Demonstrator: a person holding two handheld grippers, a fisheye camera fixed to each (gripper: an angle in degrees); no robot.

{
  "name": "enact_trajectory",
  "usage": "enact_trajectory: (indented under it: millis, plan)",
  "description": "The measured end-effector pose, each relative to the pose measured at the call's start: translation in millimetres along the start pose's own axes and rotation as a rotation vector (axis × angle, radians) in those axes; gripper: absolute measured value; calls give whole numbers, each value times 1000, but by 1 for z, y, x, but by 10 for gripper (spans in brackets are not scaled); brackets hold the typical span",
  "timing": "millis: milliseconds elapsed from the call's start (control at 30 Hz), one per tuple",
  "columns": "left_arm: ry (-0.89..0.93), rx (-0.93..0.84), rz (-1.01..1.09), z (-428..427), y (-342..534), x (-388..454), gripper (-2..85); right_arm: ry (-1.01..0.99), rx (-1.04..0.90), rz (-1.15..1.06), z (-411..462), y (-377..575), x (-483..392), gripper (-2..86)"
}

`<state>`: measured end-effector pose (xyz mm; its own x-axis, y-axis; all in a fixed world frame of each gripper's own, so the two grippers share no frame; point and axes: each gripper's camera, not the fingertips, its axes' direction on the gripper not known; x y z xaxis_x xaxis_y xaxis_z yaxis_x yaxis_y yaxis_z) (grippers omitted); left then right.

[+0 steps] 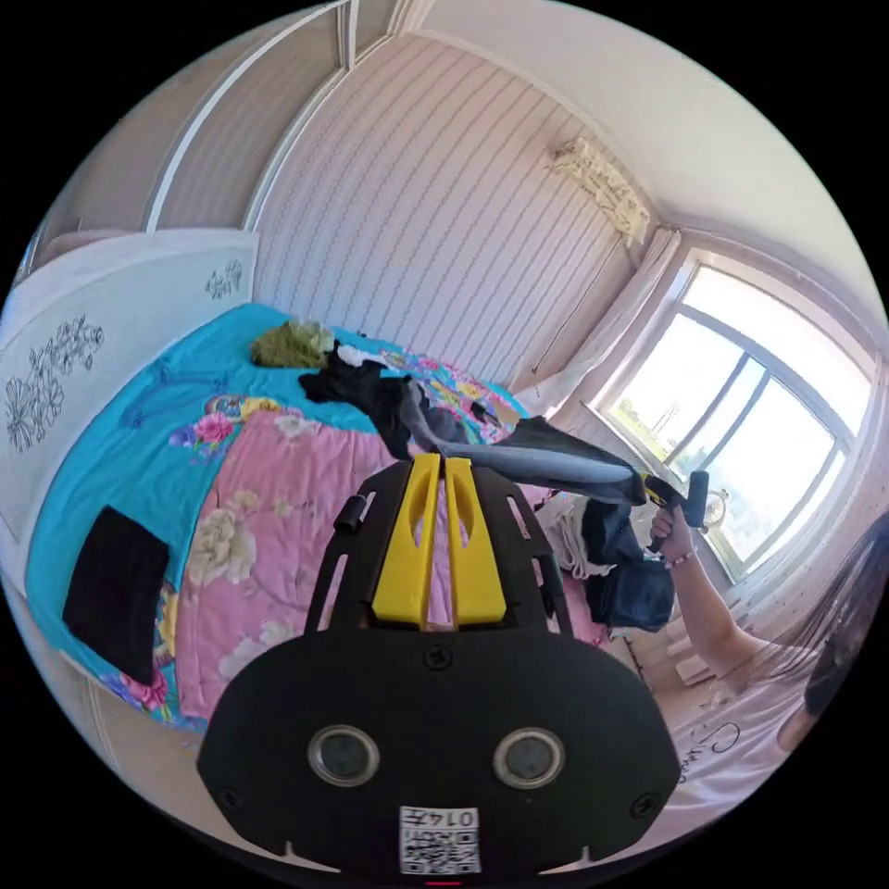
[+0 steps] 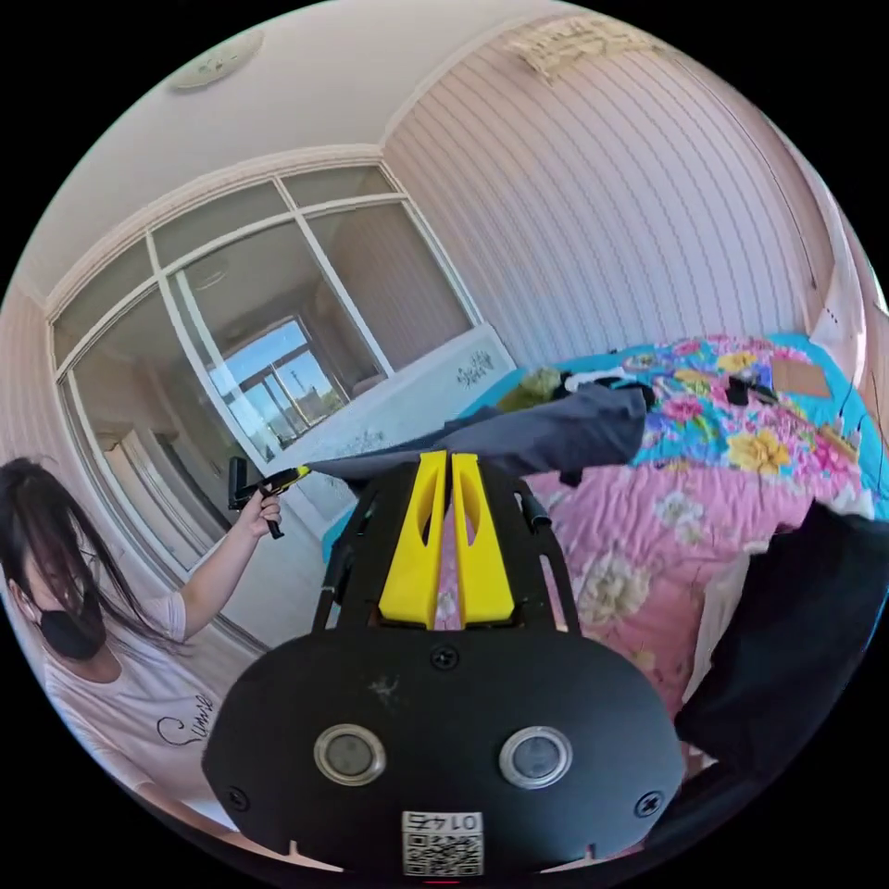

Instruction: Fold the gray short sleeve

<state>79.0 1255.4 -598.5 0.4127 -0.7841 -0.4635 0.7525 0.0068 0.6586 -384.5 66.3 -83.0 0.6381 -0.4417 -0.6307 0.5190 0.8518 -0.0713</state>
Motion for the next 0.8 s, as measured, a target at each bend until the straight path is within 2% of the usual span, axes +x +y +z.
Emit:
enact_trajectory:
  millis: [67, 200, 267, 367, 567, 700, 800]
  plan:
    - [0, -108, -64, 37, 38, -33, -10, 8, -137, 141, 47, 64, 41, 3]
    - [-40, -326, -184, 99, 131, -91, -10, 13, -293, 404, 104, 177, 94, 3]
    - [-103, -409, -183, 109, 163, -104, -10, -18, -388, 581, 127, 247, 116, 3]
    - [-96, -481, -191, 112, 201, -121, -10, -87, -439, 721, 137, 307, 121, 3]
    - [-6, -510, -172, 107, 240, -132, -10, -110, -504, 667, 133, 333, 80, 4]
    - [-86, -496, -168, 122, 252, -140, -10, 59, -516, 600, 128, 329, 58, 6]
    - [-68, -483, -187, 133, 256, -146, -10, 153, -488, 543, 125, 325, 34, 18]
